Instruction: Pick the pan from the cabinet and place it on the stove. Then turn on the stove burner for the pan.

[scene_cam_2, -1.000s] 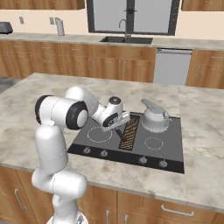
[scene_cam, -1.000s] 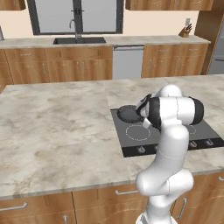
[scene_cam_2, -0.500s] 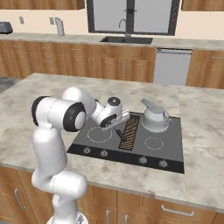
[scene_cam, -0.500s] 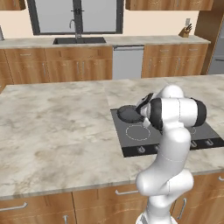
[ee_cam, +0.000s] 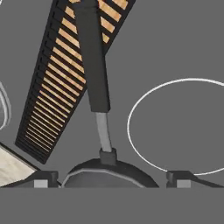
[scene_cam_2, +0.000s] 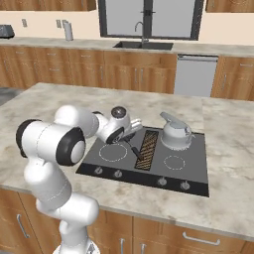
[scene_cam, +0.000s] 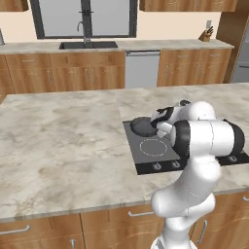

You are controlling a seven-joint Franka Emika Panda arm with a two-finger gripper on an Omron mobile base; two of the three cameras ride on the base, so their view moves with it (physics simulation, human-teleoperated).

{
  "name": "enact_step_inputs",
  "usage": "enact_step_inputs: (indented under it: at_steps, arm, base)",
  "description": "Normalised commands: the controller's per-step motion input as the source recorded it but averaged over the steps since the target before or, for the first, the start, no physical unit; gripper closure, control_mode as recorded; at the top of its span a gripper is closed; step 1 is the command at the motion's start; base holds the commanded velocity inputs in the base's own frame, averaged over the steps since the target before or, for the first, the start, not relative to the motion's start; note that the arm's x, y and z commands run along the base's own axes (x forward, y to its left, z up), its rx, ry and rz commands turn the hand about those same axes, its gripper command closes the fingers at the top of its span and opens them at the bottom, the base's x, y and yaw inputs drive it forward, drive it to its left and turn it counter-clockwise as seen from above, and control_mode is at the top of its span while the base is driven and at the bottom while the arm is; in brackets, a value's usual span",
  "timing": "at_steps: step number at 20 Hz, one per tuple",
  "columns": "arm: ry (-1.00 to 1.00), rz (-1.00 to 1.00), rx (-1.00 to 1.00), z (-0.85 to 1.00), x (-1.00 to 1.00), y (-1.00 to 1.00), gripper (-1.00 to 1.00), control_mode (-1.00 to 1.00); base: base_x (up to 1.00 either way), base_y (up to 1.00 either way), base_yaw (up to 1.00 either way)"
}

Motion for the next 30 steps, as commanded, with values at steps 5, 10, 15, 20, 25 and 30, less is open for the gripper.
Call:
enact_step_inputs:
  at_steps: [5,10,15,20,25,30]
  arm:
    - [0.0,-0.15,0.0,0.7,-0.18,0.05,-1.0,-1.0]
    - [0.05,-0.18,0.0,0.71,-0.21,0.0,-1.0,-1.0]
    - [0.01,-0.04,-0.02,0.65,-0.29,0.12,-1.0,-1.0]
    - [-0.02,0.2,-0.08,0.59,-0.41,0.14,-1.0,-1.0]
    - [0.0,0.31,-0.07,0.35,-0.47,0.02,-1.0,-1.0]
    - [-0.03,0.33,-0.19,0.35,-0.63,0.0,-1.0,-1.0]
  base:
    - [0.0,0.0,0.0]
    - [0.0,0.0,0.0]
    - [0.0,0.0,0.0]
    - [0.0,0.0,0.0]
    - [0.0,0.0,0.0]
    - [0.0,0.0,0.0]
